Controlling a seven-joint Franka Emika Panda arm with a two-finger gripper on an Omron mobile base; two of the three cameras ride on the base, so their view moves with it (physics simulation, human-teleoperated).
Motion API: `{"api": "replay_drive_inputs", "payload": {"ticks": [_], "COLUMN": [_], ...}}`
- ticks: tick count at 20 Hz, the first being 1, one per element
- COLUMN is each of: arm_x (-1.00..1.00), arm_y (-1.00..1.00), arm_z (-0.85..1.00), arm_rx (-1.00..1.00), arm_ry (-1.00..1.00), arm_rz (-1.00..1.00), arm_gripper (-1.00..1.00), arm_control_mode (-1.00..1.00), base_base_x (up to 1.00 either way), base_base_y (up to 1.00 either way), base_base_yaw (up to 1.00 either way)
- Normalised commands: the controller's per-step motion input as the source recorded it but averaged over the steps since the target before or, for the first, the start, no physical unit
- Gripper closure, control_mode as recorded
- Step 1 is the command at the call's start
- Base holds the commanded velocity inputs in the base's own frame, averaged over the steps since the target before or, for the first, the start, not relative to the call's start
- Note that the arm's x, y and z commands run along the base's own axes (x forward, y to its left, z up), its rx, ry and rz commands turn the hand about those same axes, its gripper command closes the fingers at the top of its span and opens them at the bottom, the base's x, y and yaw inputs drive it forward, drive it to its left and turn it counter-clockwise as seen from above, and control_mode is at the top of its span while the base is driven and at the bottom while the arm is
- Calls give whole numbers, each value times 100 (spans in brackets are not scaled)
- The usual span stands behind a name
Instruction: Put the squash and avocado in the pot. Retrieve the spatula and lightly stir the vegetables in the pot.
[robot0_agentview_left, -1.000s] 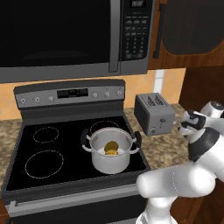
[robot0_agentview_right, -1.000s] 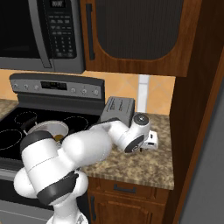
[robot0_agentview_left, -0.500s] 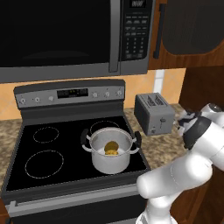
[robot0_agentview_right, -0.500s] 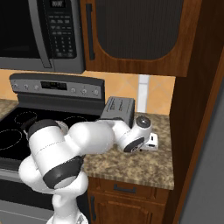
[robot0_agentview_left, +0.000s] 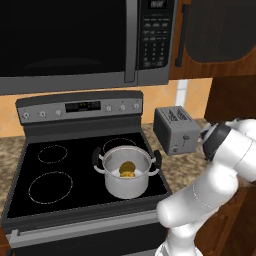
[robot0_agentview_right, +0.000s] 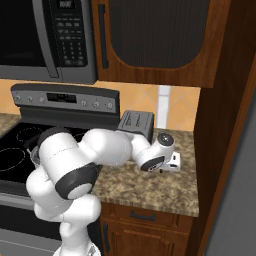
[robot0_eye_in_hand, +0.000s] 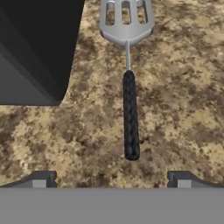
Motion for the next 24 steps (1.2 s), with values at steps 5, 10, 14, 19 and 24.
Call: {"api": "replay_drive_inputs", "payload": {"ticks": [5, 10, 14, 19, 24], "arm_x": [7, 0, 11, 9, 7], "arm_y": [-1, -13, -1, 0, 0], "arm_z": [-14, -12, -6, -5, -8], "arm_rx": [0, 0, 1, 0, 0], "arm_ry": [0, 0, 0, 0, 0], "arm_rz": [0, 0, 0, 0, 0], "arm_gripper": [-100, -100, -100, -100, -100], "arm_control_mode": [-100, -100, -100, -100, -100], "base_base_x": [0, 0, 0, 0, 0], "base_base_y": [0, 0, 0, 0, 0], "base_base_yaw": [0, 0, 0, 0, 0]}}
